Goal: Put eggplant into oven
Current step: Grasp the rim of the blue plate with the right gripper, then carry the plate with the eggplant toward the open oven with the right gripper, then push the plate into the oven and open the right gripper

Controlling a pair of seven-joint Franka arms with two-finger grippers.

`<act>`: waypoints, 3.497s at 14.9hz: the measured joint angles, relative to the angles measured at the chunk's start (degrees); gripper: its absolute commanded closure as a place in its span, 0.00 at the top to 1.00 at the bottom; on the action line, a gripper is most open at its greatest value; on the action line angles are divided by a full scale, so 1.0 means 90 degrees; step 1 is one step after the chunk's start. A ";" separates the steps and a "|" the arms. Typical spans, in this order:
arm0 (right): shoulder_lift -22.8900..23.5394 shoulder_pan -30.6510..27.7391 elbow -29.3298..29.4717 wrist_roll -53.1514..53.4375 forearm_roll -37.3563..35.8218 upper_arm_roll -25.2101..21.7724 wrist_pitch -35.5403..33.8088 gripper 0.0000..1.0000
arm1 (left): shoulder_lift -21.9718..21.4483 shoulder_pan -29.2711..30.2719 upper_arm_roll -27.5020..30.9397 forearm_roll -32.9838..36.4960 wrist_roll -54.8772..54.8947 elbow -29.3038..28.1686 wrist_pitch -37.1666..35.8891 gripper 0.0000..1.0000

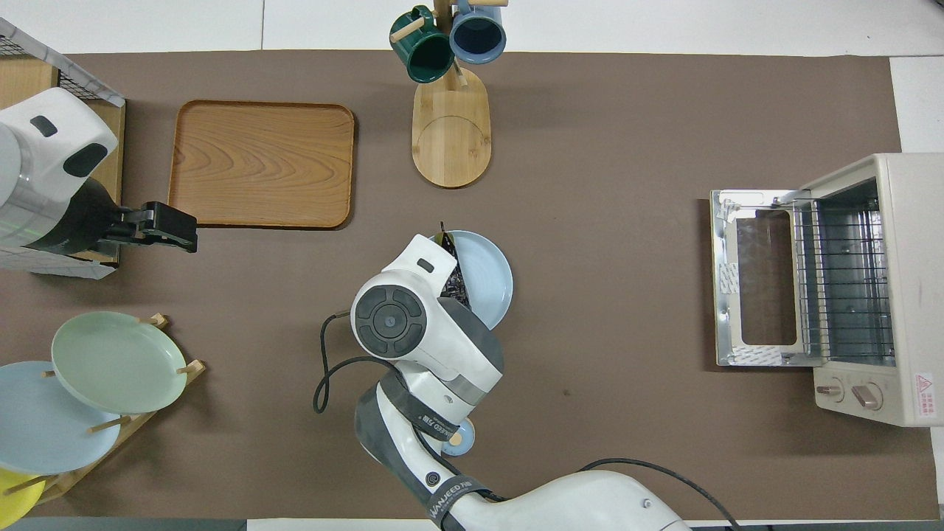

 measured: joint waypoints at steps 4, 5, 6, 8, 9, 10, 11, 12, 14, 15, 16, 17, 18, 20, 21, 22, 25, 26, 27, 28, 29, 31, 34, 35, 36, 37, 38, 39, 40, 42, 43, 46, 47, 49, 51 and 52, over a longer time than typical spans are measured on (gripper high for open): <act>-0.0135 0.0024 -0.0274 -0.0032 -0.0061 0.0004 0.0188 0.32 | -0.0084 0.0000 0.0000 0.0000 0.0000 0.0064 -0.0055 1.00; -0.0158 0.0033 -0.0356 -0.0036 -0.0062 0.0005 0.0244 0.32 | -0.0131 0.0000 -0.0001 0.0000 0.0000 0.0060 -0.0112 1.00; -0.0181 0.0062 -0.0460 -0.0046 -0.0062 0.0005 0.0357 0.31 | -0.0179 0.0000 -0.0001 0.0000 0.0000 0.0036 -0.0135 1.00; -0.0218 0.0179 -0.0721 -0.0047 -0.0062 0.0007 0.0581 0.16 | -0.0230 0.0000 -0.0002 0.0000 0.0000 -0.0005 -0.0135 1.00; -0.0234 0.0228 -0.0815 -0.0047 -0.0074 0.0004 0.0641 0.02 | -0.0231 0.0000 -0.0002 0.0000 0.0000 -0.0007 -0.0135 1.00; -0.0256 0.0247 -0.0854 -0.0047 -0.0122 0.0001 0.0662 0.00 | -0.0231 0.0000 -0.0003 0.0000 0.0000 -0.0007 -0.0139 1.00; -0.0281 0.0248 -0.0876 -0.0048 -0.0193 0.0001 0.0662 0.00 | -0.0231 0.0000 -0.0004 0.0000 0.0000 -0.0004 -0.0173 1.00; -0.0312 0.0247 -0.0877 -0.0057 -0.0336 -0.0009 0.0663 0.00 | -0.0231 0.0000 -0.0005 0.0000 0.0000 0.0003 -0.0282 1.00; -0.0377 0.0245 -0.0902 -0.0066 -0.0643 -0.0012 0.0626 0.00 | -0.0231 0.0000 -0.0007 0.0003 0.0000 0.0020 -0.0510 1.00; -0.0388 0.0245 -0.0911 -0.0068 -0.0842 -0.0011 0.0565 0.00 | -0.0231 0.0000 -0.0007 0.0003 0.0001 0.0023 -0.0552 1.00; -0.0397 0.0245 -0.0909 -0.0070 -0.1045 -0.0011 0.0438 0.00 | -0.0231 0.0000 -0.0007 0.0003 0.0001 0.0025 -0.0578 1.00; -0.0412 0.0245 -0.0889 -0.0071 -0.1213 -0.0011 0.0260 0.00 | -0.0231 0.0000 -0.0007 0.0003 0.0001 0.0029 -0.0591 1.00; -0.0434 0.0245 -0.0831 -0.0071 -0.1356 -0.0011 0.0002 0.00 | -0.0231 0.0000 -0.0007 0.0003 0.0001 0.0034 -0.0596 1.00; -0.0490 0.0254 -0.0611 -0.0079 -0.1622 -0.0010 -0.0784 0.00 | -0.0231 0.0000 -0.0008 0.0003 0.0001 0.0047 -0.0600 1.00; -0.0526 0.0261 -0.0459 -0.0079 -0.1771 -0.0008 -0.1278 0.00 | -0.0231 0.0000 -0.0008 0.0003 0.0001 0.0075 -0.0600 1.00; -0.0554 0.0265 -0.0291 -0.0079 -0.1881 -0.0008 -0.1731 0.00 | -0.0228 0.0000 -0.0007 0.0003 0.0001 0.0123 -0.0606 1.00; -0.0692 0.0214 -0.0039 -0.0078 -0.1939 -0.0065 -0.2457 0.00 | -0.0211 0.0007 -0.0009 0.0011 0.0001 0.0225 -0.0663 1.00; -0.0787 0.0125 -0.0027 -0.0078 -0.1947 -0.0105 -0.2642 0.00 | -0.0210 0.0022 -0.0011 0.0016 0.0001 0.0233 -0.0668 1.00; -0.0906 -0.0059 -0.0023 -0.0077 -0.1956 -0.0130 -0.2802 0.00 | -0.0209 0.0039 -0.0011 0.0018 0.0001 0.0236 -0.0670 1.00; -0.1044 -0.0324 -0.0026 -0.0078 -0.1965 -0.0140 -0.2921 0.00 | -0.0206 0.0057 -0.0012 0.0019 0.0001 0.0236 -0.0671 1.00; -0.1197 -0.0643 -0.0057 -0.0101 -0.1970 -0.0144 -0.3000 0.00 | -0.0205 0.0078 -0.0019 0.0020 0.0001 0.0236 -0.0673 1.00; -0.1565 -0.1305 -0.0325 -0.0344 -0.1971 -0.0151 -0.3071 0.00 | -0.0204 0.0100 -0.0027 0.0020 0.0001 0.0236 -0.0684 1.00; -0.2088 -0.2011 -0.1091 -0.0595 -0.1971 -0.0151 -0.3083 0.00 | -0.0204 0.0102 -0.0027 0.0020 0.0001 0.0235 -0.0739 1.00; -0.2220 -0.2231 -0.1324 -0.0843 -0.1971 -0.0150 -0.3074 0.00 | -0.0204 0.0102 -0.0027 0.0020 0.0001 0.0235 -0.0746 1.00; -0.2329 -0.2454 -0.1513 -0.1091 -0.1971 -0.0150 -0.3057 0.00 | -0.0204 0.0103 -0.0027 0.0020 0.0001 0.0235 -0.0748 1.00; -0.2412 -0.2675 -0.1637 -0.1328 -0.1971 -0.0149 -0.3049 0.00 | -0.0204 0.0106 -0.0027 0.0021 0.0001 0.0235 -0.0748 1.00; -0.2480 -0.2910 -0.1713 -0.1609 -0.1971 -0.0146 -0.3048 0.00 | -0.0204 0.0110 -0.0027 0.0021 0.0001 0.0235 -0.0749 1.00; -0.2538 -0.3167 -0.1758 -0.1924 -0.1970 -0.0146 -0.3048 0.00 | -0.0204 0.0112 -0.0027 0.0022 0.0001 0.0235 -0.0751 1.00; -0.2594 -0.3406 -0.1797 -0.2192 -0.1970 -0.0147 -0.3048 0.00 | -0.0204 0.0112 -0.0027 0.0022 0.0001 0.0235 -0.0752 1.00; -0.2724 -0.3808 -0.1934 -0.2575 -0.1970 -0.0146 -0.3042 0.00 | -0.0204 0.0114 -0.0025 0.0023 0.0001 0.0235 -0.0753 1.00; -0.2786 -0.3987 -0.2043 -0.2768 -0.1969 -0.0145 -0.2979 0.00 | -0.0204 0.0115 -0.0023 0.0023 0.0001 0.0235 -0.0754 1.00; -0.2854 -0.4515 -0.2388 -0.3409 -0.1969 -0.0142 -0.2541 0.00 | -0.0204 0.0117 -0.0017 0.0024 0.0001 0.0235 -0.0754 1.00; -0.2869 -0.4662 -0.2507 -0.3523 -0.1969 -0.0143 -0.2381 0.00 | -0.0204 0.0119 -0.0014 0.0025 0.0001 0.0235 -0.0754 1.00; -0.2950 -0.4801 -0.2802 -0.3586 -0.1969 -0.0141 -0.1991 0.00 | -0.0204 0.0121 -0.0010 0.0025 0.0001 0.0235 -0.0754 1.00; -0.3061 -0.4849 -0.3008 -0.3624 -0.1954 -0.0138 -0.1826 0.00 | -0.0204 0.0122 -0.0009 0.0026 0.0001 0.0235 -0.0754 1.00; -0.3110 -0.4875 -0.3073 -0.3685 -0.1896 -0.0139 -0.1805 0.00 | -0.0204 0.0123 -0.0009 0.0026 0.0001 0.0235 -0.0754 1.00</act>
